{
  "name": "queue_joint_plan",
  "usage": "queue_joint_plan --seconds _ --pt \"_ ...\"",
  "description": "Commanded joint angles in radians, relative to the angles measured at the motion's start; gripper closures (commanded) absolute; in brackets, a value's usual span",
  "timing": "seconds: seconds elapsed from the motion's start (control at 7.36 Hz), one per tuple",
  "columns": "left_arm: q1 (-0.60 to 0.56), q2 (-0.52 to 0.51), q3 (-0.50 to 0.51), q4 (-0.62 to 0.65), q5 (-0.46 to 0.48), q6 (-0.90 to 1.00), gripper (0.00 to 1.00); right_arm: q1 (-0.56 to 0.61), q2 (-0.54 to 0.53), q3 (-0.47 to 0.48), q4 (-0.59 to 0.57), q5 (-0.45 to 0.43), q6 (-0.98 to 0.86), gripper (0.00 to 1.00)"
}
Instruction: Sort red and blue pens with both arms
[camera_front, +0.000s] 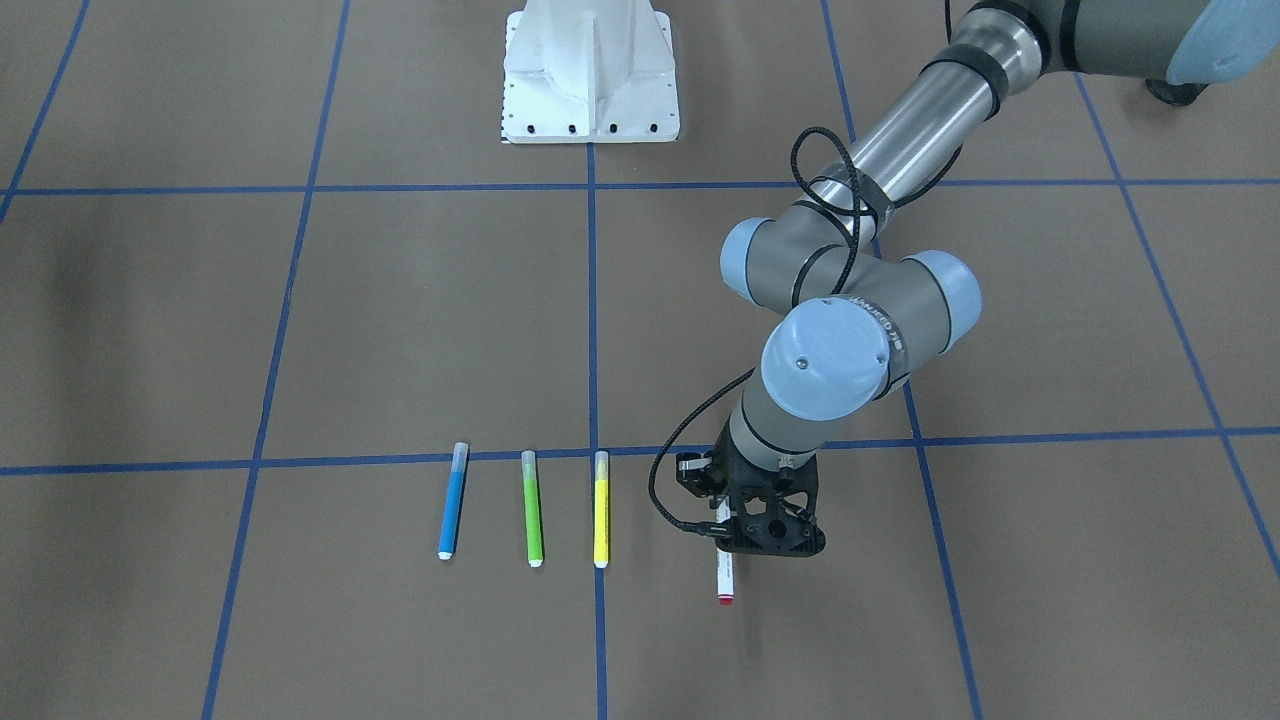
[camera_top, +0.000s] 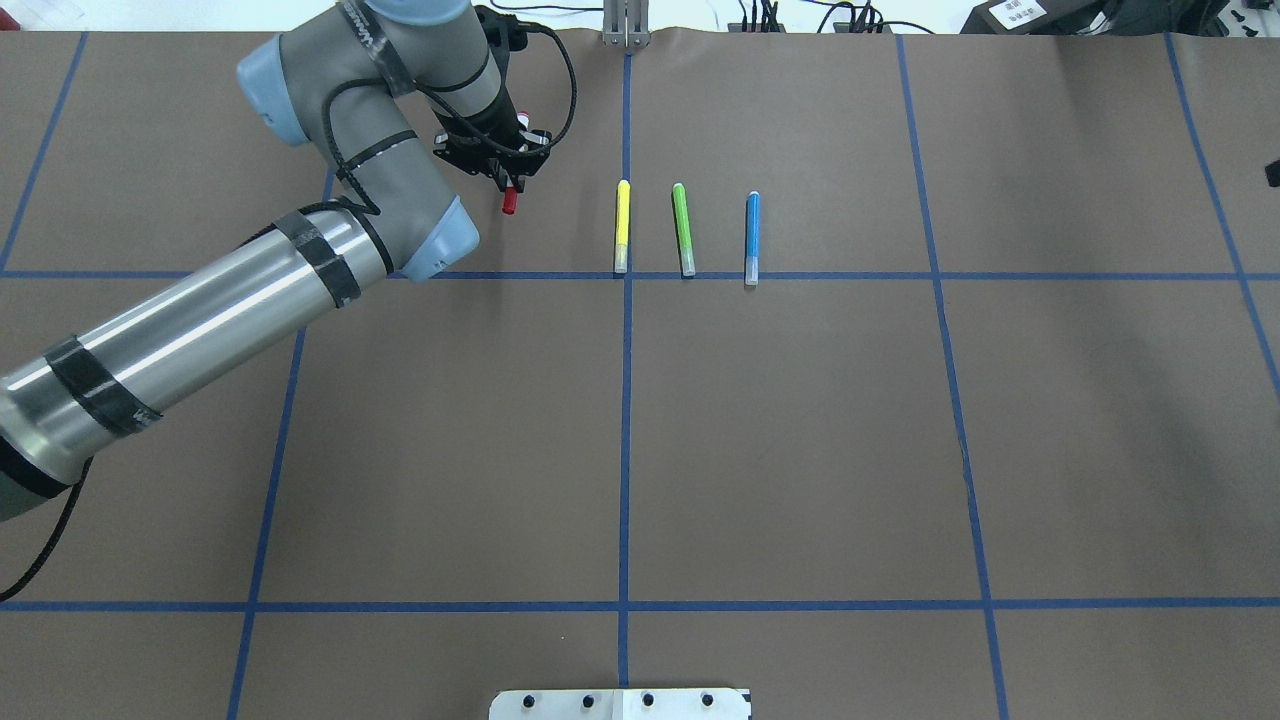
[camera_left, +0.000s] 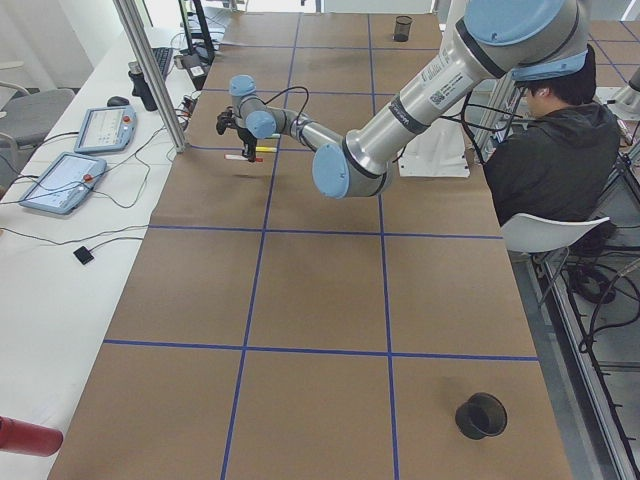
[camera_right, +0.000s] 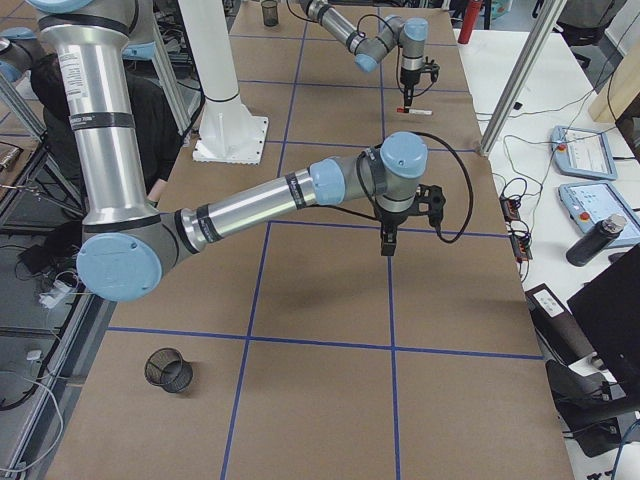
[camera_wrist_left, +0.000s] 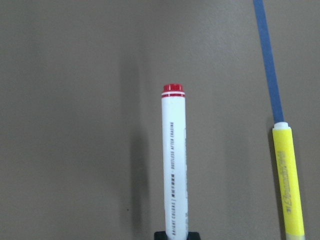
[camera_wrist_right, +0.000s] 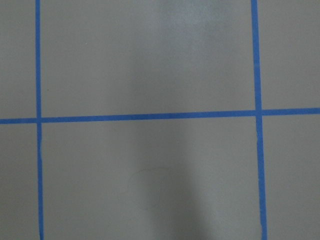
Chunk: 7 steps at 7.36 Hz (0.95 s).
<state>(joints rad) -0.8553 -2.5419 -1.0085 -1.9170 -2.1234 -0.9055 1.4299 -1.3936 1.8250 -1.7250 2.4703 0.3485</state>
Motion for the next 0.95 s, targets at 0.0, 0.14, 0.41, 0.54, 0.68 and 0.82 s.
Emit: queue_joint_plan --seconds 0.0,0.14,0.41,0.54,0.68,0.82 --pt "-0.072 0.014 -0.004 0.016 -0.079 0.008 1.0 -0.119 0.187 -0.07 -0.001 -0.043 0.165 0.0" --pt "-0.096 0.044 -0.022 0.016 -0.099 0.016 1.0 -0.167 0.247 -0.103 0.007 -0.065 0.244 0.0" --pt "-0.161 0.11 -0.067 0.018 -0.223 0.02 1.0 -0.244 0.31 -0.118 0.009 -0.07 0.363 0.0" --pt "-0.185 0.15 -0.097 0.019 -0.252 0.02 1.0 -0.294 0.345 -0.136 0.01 -0.077 0.441 0.0" --pt "-0.198 0.179 -0.113 0.018 -0.254 0.02 1.0 -0.354 0.388 -0.153 0.016 -0.144 0.486 0.0" --pt "-0.214 0.19 -0.116 0.018 -0.256 0.02 1.0 -0.399 0.418 -0.195 0.072 -0.175 0.519 0.0"
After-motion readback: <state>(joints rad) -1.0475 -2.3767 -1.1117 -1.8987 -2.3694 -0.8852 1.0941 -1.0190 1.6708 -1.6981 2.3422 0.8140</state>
